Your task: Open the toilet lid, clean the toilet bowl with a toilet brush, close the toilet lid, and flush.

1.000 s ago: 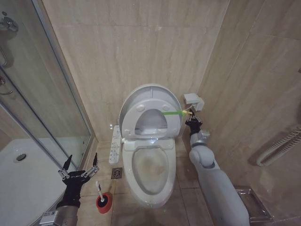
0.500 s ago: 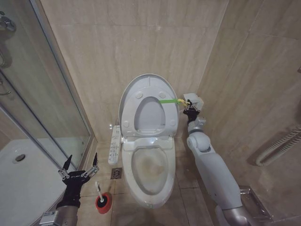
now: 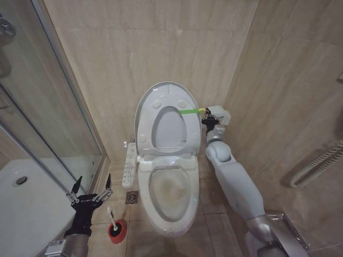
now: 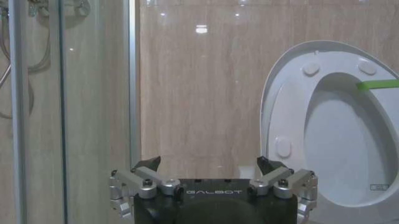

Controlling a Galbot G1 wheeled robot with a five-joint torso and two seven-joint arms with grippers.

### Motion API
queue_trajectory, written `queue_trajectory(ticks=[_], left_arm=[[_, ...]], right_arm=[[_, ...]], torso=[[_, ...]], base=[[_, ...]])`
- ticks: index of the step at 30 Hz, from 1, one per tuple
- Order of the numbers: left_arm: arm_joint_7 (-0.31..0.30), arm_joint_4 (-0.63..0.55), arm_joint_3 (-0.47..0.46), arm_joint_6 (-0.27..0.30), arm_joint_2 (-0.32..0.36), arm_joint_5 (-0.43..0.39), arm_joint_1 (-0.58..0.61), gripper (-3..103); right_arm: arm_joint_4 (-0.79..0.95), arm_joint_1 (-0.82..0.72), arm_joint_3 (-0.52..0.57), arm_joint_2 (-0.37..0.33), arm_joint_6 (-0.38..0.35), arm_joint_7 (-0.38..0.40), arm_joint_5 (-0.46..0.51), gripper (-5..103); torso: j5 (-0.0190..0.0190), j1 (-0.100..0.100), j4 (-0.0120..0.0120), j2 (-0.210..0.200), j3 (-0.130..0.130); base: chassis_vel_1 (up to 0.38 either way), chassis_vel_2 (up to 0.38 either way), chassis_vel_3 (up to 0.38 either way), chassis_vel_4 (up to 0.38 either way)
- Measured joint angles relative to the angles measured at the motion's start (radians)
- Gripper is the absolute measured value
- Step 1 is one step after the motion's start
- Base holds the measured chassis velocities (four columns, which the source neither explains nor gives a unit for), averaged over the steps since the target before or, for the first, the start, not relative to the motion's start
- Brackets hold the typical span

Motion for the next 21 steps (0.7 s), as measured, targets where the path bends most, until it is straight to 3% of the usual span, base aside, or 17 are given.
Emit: queue_trajectory(ticks=[9, 21], left_arm=[[0.0, 0.0, 0.0, 0.0, 0.0, 0.0, 0.0, 100], [0.0, 0.0, 0.0, 0.0, 0.0, 0.0, 0.0, 100]], right_arm=[[-0.089, 0.116, -0.036, -0.002, 0.008, -0.003, 0.0, 1], [-0.065, 0.093, -0.036, -0.063, 0.006, -0.003, 0.008, 1]], torso=[[-0.0001, 0.0, 0.001, 0.0, 0.0], [0.0, 0.0, 0.0007, 0.0, 0.0]], base=[[0.0, 0.0, 0.0, 0.0], [0.0, 0.0, 0.0, 0.0]])
